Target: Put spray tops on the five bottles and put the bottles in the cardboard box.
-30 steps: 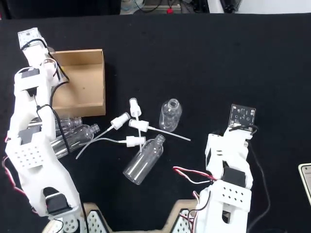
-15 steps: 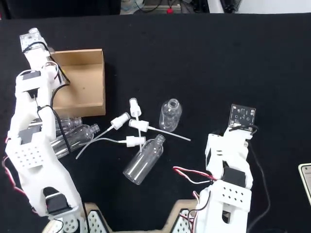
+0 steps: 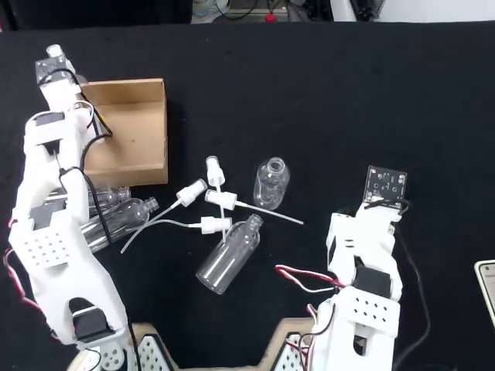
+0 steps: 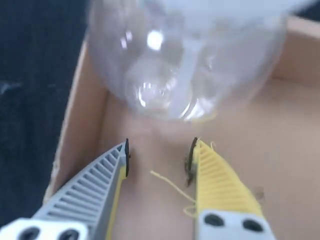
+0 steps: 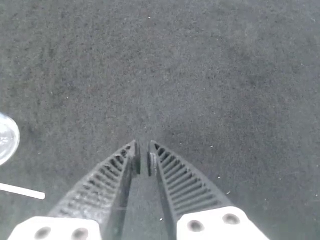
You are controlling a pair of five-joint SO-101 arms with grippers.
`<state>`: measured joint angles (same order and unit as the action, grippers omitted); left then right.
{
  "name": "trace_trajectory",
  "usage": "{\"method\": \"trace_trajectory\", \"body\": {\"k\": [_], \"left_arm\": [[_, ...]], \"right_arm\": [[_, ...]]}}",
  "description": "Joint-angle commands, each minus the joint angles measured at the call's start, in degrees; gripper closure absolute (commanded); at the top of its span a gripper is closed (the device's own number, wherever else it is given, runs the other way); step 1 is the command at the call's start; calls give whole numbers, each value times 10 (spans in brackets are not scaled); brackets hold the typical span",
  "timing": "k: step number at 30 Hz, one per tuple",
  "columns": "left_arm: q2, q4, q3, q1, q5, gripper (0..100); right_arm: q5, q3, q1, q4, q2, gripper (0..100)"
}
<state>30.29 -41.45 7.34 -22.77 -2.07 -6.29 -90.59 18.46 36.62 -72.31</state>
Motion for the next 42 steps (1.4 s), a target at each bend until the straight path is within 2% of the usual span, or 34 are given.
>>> {"method": "trace_trajectory", "body": {"k": [1, 9, 16, 25, 36, 42], "left_arm": [[-31, -84, 78, -7, 4, 793], [-61, -197, 102, -1, 3, 792], [-128, -263, 83, -12, 0, 792], [-296, -295, -44, 15, -1, 793], [-584, -291, -241, 135, 0, 794], [-683, -276, -307, 219, 0, 793]], "right_arm": [[-5, 3, 4, -17, -14, 956], [-5, 3, 4, -17, -14, 956], [-5, 3, 4, -17, -14, 956], [-5, 3, 4, -17, -14, 956], [-1, 15, 46, -17, -14, 956], [0, 15, 49, -17, -14, 956]]}}
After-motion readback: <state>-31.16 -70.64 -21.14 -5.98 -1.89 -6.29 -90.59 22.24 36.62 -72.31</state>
